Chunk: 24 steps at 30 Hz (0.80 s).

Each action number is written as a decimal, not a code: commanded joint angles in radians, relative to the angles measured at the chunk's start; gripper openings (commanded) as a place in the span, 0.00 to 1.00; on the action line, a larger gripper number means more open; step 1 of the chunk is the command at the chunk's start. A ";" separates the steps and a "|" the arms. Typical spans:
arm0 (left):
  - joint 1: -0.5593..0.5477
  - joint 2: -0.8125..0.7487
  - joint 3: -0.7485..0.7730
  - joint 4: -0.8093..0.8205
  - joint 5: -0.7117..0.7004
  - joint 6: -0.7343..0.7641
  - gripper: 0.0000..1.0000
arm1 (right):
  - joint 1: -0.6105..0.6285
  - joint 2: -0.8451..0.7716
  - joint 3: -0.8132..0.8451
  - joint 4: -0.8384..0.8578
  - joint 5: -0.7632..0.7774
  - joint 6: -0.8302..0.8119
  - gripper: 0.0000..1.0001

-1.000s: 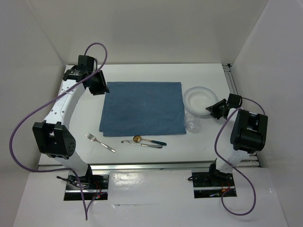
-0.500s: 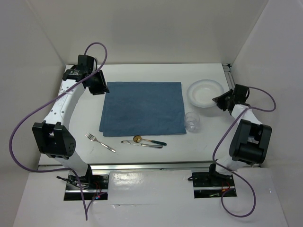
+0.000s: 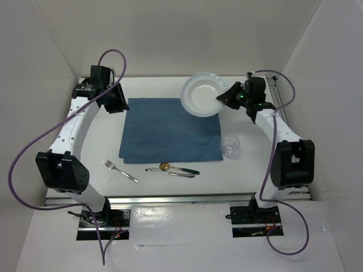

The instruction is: Set the dinner table for one person

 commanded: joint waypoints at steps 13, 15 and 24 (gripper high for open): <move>-0.004 -0.073 -0.009 -0.020 -0.060 0.004 0.45 | 0.280 0.283 0.153 0.181 -0.267 0.063 0.00; -0.004 -0.073 -0.009 -0.020 -0.060 0.004 0.45 | 0.289 0.311 0.144 0.195 -0.277 0.086 0.00; -0.004 -0.073 -0.027 -0.020 -0.060 -0.005 0.45 | 0.308 0.386 0.173 0.204 -0.269 0.106 0.00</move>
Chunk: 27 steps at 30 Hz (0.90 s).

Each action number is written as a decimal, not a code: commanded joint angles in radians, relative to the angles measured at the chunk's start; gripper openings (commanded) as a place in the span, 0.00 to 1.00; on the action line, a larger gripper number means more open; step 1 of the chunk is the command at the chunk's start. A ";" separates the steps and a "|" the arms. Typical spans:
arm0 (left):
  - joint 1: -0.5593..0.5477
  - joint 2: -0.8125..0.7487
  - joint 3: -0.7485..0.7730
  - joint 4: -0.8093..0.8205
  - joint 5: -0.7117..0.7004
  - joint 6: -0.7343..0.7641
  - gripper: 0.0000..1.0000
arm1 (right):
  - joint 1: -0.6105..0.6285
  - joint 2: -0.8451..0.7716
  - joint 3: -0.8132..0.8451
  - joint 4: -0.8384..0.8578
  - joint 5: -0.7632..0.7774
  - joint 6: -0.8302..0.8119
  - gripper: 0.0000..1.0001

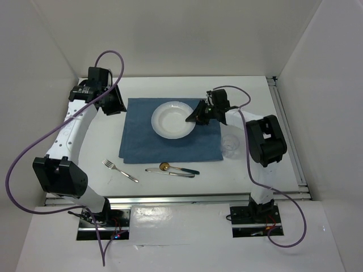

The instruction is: Set the dinner table for one person

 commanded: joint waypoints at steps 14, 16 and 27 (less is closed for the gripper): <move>-0.004 -0.023 -0.023 0.002 -0.010 0.003 0.45 | 0.036 0.079 0.076 0.142 -0.063 0.050 0.00; -0.004 -0.023 -0.023 0.002 -0.010 0.003 0.45 | 0.036 0.088 0.076 0.142 -0.063 0.050 0.00; -0.004 -0.023 -0.023 0.002 -0.001 0.003 0.45 | 0.036 0.056 0.076 0.026 0.010 -0.005 0.84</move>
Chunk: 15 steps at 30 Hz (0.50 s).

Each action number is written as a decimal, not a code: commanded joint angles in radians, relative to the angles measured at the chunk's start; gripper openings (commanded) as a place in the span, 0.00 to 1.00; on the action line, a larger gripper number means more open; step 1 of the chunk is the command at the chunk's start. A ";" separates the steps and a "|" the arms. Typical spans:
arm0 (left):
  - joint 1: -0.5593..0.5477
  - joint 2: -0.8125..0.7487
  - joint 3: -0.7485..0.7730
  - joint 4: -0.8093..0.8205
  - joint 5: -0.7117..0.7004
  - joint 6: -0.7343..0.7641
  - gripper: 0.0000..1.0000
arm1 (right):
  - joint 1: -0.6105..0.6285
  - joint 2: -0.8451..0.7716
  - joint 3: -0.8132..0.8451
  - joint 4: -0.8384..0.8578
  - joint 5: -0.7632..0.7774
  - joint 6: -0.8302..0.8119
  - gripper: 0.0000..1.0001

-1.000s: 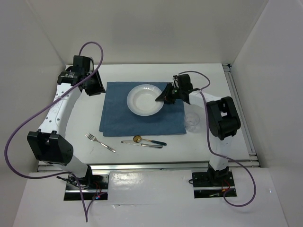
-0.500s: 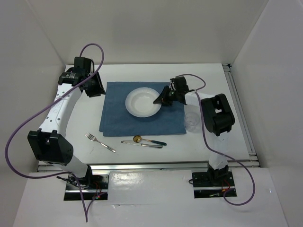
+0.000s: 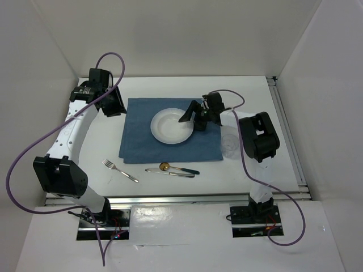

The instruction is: Set the dinner table for one person

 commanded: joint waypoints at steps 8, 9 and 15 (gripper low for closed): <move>-0.004 -0.023 0.000 0.012 -0.001 0.003 0.45 | 0.008 -0.167 0.110 -0.217 0.266 -0.137 1.00; -0.004 -0.023 0.000 0.012 -0.001 -0.006 0.45 | 0.008 -0.187 0.110 -0.240 0.287 -0.158 1.00; -0.004 -0.032 0.000 0.021 0.009 -0.018 0.45 | -0.015 -0.382 0.120 -0.355 0.505 -0.244 1.00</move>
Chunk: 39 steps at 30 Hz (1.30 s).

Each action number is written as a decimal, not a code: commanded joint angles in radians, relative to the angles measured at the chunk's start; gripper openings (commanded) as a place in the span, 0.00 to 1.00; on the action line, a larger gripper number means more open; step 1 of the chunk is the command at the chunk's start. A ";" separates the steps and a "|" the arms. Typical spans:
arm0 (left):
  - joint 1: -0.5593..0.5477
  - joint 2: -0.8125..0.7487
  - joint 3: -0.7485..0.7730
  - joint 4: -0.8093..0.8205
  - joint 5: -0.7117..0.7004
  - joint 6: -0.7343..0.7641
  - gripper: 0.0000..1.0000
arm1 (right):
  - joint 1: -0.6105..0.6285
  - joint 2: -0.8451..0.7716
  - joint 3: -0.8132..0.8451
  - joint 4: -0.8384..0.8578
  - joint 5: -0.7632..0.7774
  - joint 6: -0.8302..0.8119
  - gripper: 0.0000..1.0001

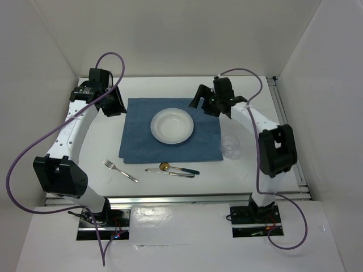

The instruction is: Set the dinner table for one person

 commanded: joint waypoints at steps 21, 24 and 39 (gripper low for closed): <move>0.005 -0.117 -0.115 0.139 0.081 -0.053 0.45 | -0.370 -0.697 -0.479 -0.343 0.097 -0.175 0.96; 0.005 -0.117 -0.115 0.139 0.081 -0.044 0.45 | -0.370 -0.646 -0.505 -0.292 0.049 -0.175 0.96; 0.005 -0.089 -0.115 0.139 0.088 -0.034 0.45 | -0.370 -0.562 -0.602 -0.138 0.112 -0.110 0.04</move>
